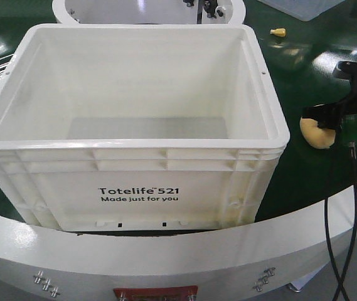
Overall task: Place moving items into box and shelve
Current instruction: 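Lower both grippers onto the plush balls and close on them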
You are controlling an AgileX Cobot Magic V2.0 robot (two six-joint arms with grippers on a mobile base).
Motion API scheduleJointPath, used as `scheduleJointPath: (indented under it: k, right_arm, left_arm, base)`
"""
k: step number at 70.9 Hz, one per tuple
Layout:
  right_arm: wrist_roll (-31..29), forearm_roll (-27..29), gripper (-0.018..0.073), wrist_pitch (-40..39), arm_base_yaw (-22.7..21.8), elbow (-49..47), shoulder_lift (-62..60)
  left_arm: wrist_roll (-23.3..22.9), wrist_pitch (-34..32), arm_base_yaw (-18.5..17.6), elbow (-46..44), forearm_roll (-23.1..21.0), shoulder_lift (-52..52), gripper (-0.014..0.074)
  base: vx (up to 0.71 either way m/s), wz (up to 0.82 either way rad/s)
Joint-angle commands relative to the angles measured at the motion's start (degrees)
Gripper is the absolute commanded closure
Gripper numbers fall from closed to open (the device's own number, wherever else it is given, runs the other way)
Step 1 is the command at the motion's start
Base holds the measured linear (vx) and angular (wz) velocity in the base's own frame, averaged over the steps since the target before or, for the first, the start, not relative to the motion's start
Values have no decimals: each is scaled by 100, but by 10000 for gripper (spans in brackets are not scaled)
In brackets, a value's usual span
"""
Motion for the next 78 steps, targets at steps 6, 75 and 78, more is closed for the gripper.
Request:
scheduleJointPath:
  k: [6,75,78]
  right_arm:
    - [-69,-22,566,-99,-32,-152,-220]
    - [-132,-40,566,-98,-32,-152,-220]
    - [-132,-40,566,-98,-32,-152,-220]
  left_arm:
    - [-47,-725,26,-228,-6,345,17]
    - [-26,-1333,641,-1035,-302,3007,63]
    - [-26,-1265,641,-1097,-302,3110,68]
  base:
    - [0,0]
    - [0,0]
    - [0,0]
